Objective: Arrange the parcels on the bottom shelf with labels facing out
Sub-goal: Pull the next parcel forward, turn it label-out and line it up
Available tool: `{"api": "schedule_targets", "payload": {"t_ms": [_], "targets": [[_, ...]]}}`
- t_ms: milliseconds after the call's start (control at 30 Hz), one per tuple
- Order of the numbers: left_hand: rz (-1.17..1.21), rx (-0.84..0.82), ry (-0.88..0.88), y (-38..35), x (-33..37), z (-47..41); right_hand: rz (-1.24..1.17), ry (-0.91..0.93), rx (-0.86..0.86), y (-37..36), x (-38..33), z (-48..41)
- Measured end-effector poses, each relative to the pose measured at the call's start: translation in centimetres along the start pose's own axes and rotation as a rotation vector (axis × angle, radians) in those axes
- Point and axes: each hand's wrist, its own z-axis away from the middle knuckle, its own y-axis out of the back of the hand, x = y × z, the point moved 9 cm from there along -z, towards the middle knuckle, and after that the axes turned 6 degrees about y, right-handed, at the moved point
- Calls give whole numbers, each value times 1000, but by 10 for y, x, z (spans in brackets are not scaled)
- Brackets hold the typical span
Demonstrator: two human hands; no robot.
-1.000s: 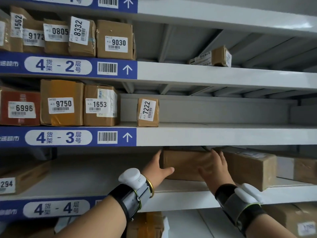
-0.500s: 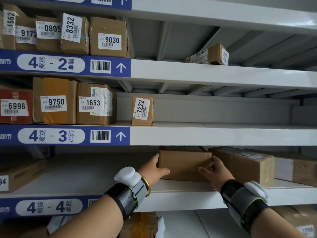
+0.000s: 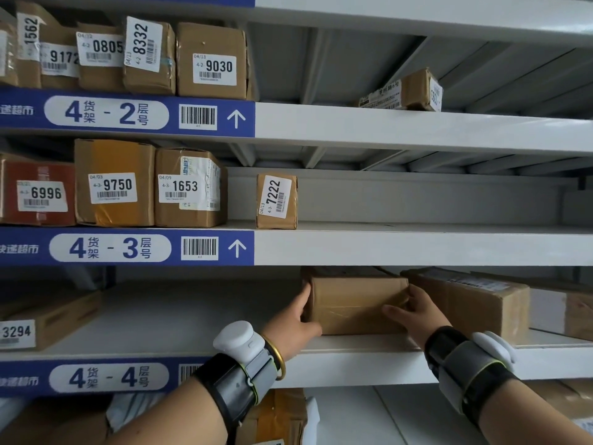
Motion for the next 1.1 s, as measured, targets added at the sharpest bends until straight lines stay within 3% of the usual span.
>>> {"api": "schedule_targets", "payload": {"t_ms": [333,600,767,933,1100], "targets": [[8,42,-72,19,-3,23,-330,-107,58,-24,6,-11],[122,133,-27,40,-17,20,-212,-133,-39,-46,-1,-13],[147,207,51,56,-28,8,-328,-158,-34,-54,3,-20],[-68,106,141,42,-30,-9,-428,-181,-13,-55,7,-27],[-32,75,108,26,-22,-22,-350,-174,-40,-53,9,-23]]}}
